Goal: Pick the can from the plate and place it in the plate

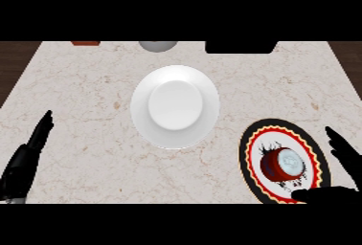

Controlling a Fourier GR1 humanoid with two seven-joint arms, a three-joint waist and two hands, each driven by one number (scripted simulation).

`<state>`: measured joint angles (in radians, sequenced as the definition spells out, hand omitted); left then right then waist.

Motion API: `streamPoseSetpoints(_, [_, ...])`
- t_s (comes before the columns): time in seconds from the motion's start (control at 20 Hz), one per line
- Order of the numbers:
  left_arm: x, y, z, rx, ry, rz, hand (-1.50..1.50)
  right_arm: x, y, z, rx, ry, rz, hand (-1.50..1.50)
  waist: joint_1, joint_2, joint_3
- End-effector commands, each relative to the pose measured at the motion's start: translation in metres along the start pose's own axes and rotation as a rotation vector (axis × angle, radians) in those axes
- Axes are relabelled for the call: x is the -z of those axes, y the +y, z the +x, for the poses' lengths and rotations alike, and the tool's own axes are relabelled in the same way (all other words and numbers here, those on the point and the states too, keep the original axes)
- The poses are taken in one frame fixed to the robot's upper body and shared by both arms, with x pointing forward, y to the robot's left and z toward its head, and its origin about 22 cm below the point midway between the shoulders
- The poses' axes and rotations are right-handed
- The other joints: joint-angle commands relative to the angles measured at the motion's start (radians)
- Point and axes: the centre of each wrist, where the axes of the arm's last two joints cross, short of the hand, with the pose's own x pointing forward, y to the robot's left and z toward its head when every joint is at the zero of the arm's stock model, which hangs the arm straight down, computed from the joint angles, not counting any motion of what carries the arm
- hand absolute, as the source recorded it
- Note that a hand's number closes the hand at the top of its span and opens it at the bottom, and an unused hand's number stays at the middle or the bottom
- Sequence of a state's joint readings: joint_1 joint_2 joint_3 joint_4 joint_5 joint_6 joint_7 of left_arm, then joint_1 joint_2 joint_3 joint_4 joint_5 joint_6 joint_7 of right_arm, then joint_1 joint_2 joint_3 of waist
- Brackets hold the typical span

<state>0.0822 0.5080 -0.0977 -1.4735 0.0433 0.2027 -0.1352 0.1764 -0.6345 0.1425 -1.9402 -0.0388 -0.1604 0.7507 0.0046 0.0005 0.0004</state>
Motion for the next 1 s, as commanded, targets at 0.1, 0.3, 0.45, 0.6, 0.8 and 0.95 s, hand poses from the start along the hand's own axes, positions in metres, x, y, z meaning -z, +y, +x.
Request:
streamPoseSetpoints(0.1, [-0.001,-0.010,-0.008,0.002,0.000,-0.009,0.00,0.021,0.000,-0.014,-0.012,-0.003,0.067,-1.50,-0.005,-0.001,0.000])
streamPoseSetpoints(0.3, [-0.013,-0.014,0.006,-0.006,0.004,0.001,0.00,0.017,0.023,-0.010,-0.028,-0.005,0.117,-1.50,-0.004,-0.002,0.000])
streamPoseSetpoints(0.45, [-0.003,-0.012,-0.023,-0.014,0.003,-0.010,0.00,0.033,0.037,-0.003,-0.029,-0.002,0.144,-1.50,-0.004,0.000,-0.001])
streamPoseSetpoints(0.6, [0.004,-0.020,-0.001,0.006,-0.002,-0.001,0.00,0.030,0.047,-0.026,-0.050,0.034,0.156,-1.50,-0.006,-0.001,0.000])
streamPoseSetpoints(0.8, [-0.018,0.007,0.013,-0.001,-0.011,0.006,0.00,0.043,0.027,-0.035,-0.040,0.028,0.139,-1.50,-0.002,-0.002,0.000])
streamPoseSetpoints(0.95, [-0.007,0.006,-0.011,0.011,0.004,-0.004,0.00,0.044,0.063,-0.023,-0.043,0.025,0.135,-1.50,-0.004,-0.001,0.000])
